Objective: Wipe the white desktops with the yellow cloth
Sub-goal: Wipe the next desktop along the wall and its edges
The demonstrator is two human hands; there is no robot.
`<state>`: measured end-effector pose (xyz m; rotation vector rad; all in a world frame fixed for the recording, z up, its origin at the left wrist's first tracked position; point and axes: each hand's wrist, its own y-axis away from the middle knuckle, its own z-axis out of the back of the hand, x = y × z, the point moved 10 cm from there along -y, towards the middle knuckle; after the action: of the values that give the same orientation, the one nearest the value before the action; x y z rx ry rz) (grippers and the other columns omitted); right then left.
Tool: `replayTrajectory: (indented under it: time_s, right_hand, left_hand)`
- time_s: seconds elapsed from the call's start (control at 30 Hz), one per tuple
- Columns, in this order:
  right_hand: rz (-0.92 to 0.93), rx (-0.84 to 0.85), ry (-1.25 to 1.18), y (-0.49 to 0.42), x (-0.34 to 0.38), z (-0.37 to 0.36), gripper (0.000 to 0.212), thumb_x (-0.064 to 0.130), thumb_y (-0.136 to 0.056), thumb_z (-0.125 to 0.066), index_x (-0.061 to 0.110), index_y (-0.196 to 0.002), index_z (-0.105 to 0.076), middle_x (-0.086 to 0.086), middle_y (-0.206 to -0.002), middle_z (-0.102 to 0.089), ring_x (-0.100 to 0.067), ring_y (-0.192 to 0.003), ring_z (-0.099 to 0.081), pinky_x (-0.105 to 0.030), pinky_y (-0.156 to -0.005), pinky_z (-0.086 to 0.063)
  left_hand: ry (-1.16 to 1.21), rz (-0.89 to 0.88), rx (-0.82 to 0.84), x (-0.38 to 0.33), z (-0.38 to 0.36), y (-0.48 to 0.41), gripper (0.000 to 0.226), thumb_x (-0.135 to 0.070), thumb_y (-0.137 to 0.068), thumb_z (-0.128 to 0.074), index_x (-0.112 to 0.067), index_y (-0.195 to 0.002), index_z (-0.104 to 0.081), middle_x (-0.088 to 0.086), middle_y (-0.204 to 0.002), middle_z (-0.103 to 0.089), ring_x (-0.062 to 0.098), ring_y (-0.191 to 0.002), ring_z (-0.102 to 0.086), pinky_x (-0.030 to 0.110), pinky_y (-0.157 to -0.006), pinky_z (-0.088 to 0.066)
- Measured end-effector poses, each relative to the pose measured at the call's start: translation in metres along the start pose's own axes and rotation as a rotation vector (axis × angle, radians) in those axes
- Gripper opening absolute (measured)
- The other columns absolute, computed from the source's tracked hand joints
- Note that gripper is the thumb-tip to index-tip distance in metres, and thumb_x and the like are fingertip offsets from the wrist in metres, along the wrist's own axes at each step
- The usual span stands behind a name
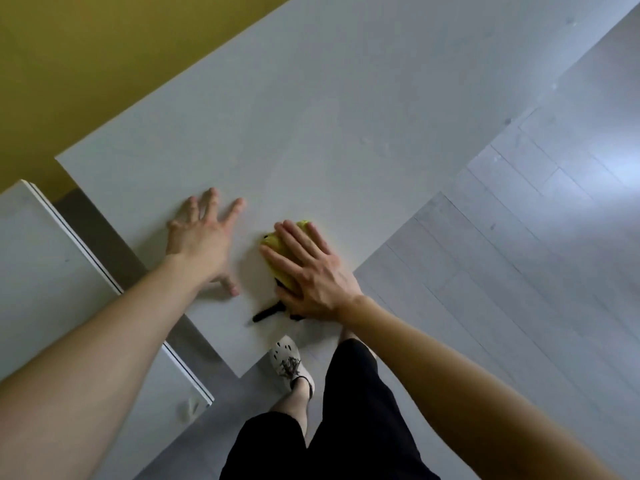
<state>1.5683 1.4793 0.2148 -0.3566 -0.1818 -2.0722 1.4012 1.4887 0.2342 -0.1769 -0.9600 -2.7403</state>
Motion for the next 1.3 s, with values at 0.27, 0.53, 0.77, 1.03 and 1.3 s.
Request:
replayTrajectory:
  time_s: [0.27, 0.53, 0.77, 1.03, 1.3]
  right_hand:
    - [-0.217, -0.052, 0.117, -0.041, -0.263, 0.084, 0.077, 0.062, -0.102, -0.054, 0.032, -0.170, -0.033, -0.011, -0.180, -0.020, -0.032, -0.168, -0.012, -0.064, -0.132, -0.012]
    - [-0.036, -0.005, 0.040, -0.067, -0.165, 0.056, 0.079, 0.051, -0.099, -0.060, 0.021, -0.169, -0.038, -0.021, -0.178, -0.021, -0.037, -0.168, -0.006, -0.061, -0.134, -0.005]
    - [0.602, 0.237, 0.007, -0.083, -0.129, 0.031, 0.074, 0.054, -0.101, -0.057, 0.032, -0.169, -0.036, -0.012, -0.181, -0.016, -0.029, -0.169, -0.005, -0.058, -0.135, -0.008]
    - [0.052, 0.021, 0.188, -0.223, -0.313, 0.102, 0.075, 0.053, -0.105, -0.055, 0.028, -0.171, -0.030, -0.019, -0.179, -0.019, -0.039, -0.167, -0.012, -0.061, -0.135, -0.005]
    - [0.690, 0.311, 0.111, -0.101, -0.084, 0.019, 0.080, 0.054, -0.101, -0.050, 0.028, -0.173, -0.025, -0.017, -0.181, -0.007, -0.033, -0.169, 0.002, -0.061, -0.134, -0.005]
  left_hand:
    - [0.124, 0.133, -0.035, -0.005, 0.049, -0.051, 0.162, -0.073, -0.041, -0.099, -0.032, -0.167, -0.005, 0.018, -0.173, -0.004, 0.043, -0.162, -0.012, 0.070, -0.120, -0.036]
    - [0.174, 0.224, 0.095, 0.000, 0.039, -0.074, 0.188, -0.066, -0.035, -0.104, -0.036, -0.163, 0.030, 0.019, -0.176, 0.023, 0.050, -0.164, 0.007, 0.074, -0.121, -0.030]
    - [0.242, 0.220, 0.061, 0.005, 0.040, -0.071, 0.188, -0.067, -0.032, -0.104, -0.041, -0.164, 0.027, 0.013, -0.177, 0.024, 0.042, -0.166, 0.011, 0.067, -0.124, -0.032]
    - [0.244, 0.205, 0.060, 0.007, 0.039, -0.073, 0.186, -0.067, -0.040, -0.103, -0.040, -0.161, 0.036, 0.013, -0.176, 0.030, 0.043, -0.165, 0.016, 0.068, -0.127, -0.028]
    - [0.270, 0.218, 0.066, 0.005, 0.045, -0.072, 0.188, -0.065, -0.034, -0.104, -0.040, -0.164, 0.029, 0.012, -0.176, 0.028, 0.043, -0.165, 0.014, 0.070, -0.124, -0.031]
